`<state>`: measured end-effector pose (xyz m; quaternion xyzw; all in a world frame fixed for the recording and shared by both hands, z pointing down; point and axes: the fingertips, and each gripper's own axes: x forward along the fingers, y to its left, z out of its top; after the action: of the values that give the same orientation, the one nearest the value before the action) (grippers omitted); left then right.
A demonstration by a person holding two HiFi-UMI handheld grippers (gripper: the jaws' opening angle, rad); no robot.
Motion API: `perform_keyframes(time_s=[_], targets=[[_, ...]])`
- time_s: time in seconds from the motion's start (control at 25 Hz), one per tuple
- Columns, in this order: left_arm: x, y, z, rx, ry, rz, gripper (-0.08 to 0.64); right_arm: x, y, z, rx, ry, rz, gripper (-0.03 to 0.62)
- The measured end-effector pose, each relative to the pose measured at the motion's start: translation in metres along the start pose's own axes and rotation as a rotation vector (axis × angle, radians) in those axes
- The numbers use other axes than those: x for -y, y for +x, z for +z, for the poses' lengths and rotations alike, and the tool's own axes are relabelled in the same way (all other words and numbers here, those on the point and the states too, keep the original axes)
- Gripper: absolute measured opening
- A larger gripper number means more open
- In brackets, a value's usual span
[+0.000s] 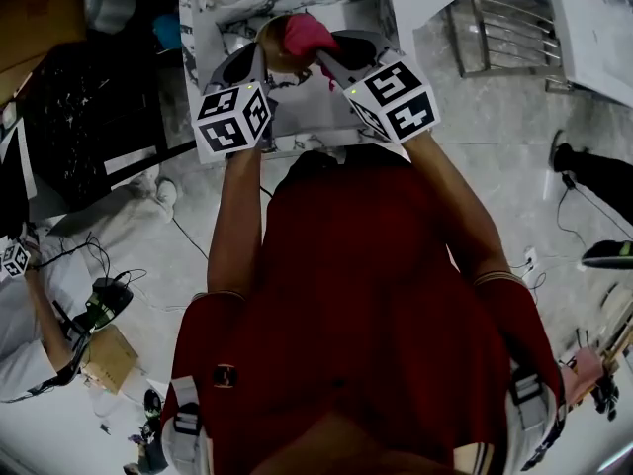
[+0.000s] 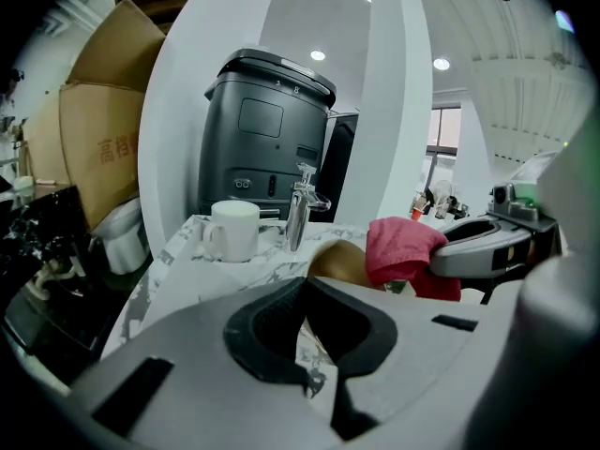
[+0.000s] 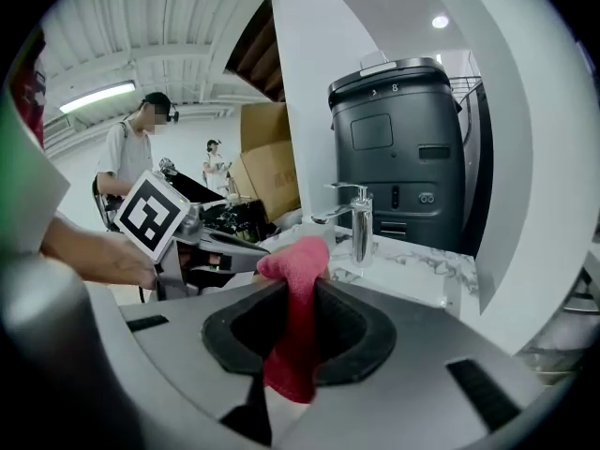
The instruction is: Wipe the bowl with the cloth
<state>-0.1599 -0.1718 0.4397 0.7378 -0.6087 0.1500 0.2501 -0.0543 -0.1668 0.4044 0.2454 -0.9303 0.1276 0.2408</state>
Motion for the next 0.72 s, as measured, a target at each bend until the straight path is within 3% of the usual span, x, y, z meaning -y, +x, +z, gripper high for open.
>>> perform_keyframes(time_s=[0.72], targets=[[-0.002,-0.045,0.051,0.161,-0.069,-0.016,0.012,0.007,-0.059,0.061,0.315,-0.007,-0.038,0.072]])
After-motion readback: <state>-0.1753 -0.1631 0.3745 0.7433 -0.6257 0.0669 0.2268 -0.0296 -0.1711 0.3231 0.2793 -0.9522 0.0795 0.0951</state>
